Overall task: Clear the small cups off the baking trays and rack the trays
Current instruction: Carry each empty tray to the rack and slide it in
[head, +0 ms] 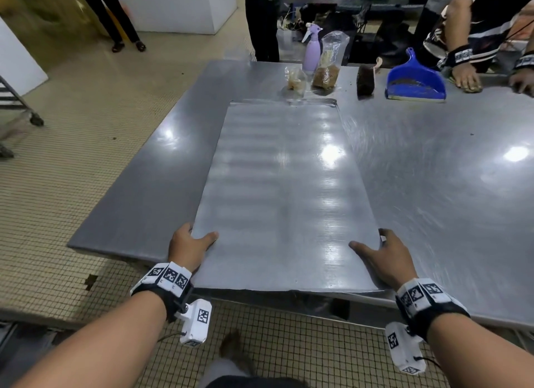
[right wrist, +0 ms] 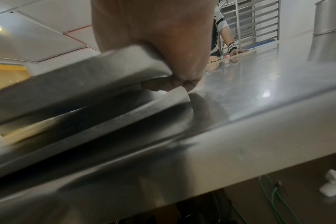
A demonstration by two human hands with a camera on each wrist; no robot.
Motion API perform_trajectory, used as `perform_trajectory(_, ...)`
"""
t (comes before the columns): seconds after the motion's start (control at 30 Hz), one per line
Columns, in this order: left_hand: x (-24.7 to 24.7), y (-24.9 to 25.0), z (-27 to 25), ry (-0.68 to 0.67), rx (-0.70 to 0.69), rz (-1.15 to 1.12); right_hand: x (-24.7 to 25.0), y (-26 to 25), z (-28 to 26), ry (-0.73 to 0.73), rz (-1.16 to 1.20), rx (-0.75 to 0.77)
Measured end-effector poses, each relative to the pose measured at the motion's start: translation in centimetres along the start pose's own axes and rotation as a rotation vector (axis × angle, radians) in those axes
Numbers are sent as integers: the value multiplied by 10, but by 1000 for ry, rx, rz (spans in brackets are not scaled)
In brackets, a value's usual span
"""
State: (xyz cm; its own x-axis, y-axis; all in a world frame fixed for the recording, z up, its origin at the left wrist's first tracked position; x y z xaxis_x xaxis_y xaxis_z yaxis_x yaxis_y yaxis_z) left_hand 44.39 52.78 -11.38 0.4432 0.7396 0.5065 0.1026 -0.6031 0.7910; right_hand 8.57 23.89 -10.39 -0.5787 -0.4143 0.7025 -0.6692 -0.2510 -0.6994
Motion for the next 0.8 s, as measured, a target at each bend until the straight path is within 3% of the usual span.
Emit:
perform_trajectory(0.4, 1, 45, 25, -15, -26, 4, 14, -24, 35, 32, -13, 17)
perform_trajectory(0.57, -8, 42, 43, -132, 54, 218, 3, -15, 53, -42, -193, -23)
perform_trajectory(0.67, -8, 39, 41, -114, 24, 326, -4, -8, 55, -66, -331, -14)
perform_trajectory(0.8, -5, 37, 34, -60, 21, 377, -2, -4, 60, 1, -279, -20)
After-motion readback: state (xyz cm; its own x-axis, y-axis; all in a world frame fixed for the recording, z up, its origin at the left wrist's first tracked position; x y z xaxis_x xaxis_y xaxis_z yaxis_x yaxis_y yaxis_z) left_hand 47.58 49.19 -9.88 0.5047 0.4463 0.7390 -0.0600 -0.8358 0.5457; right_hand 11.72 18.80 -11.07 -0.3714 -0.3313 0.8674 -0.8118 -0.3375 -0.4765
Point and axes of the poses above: each hand's wrist, its own z-axis towards the middle knuckle, its own x-axis out of the back of the hand, y = z × x, the point moved 4 cm from there along z, towards the middle knuckle, and after that the axes turned 10 degrees about x, right-handed, at the moved point
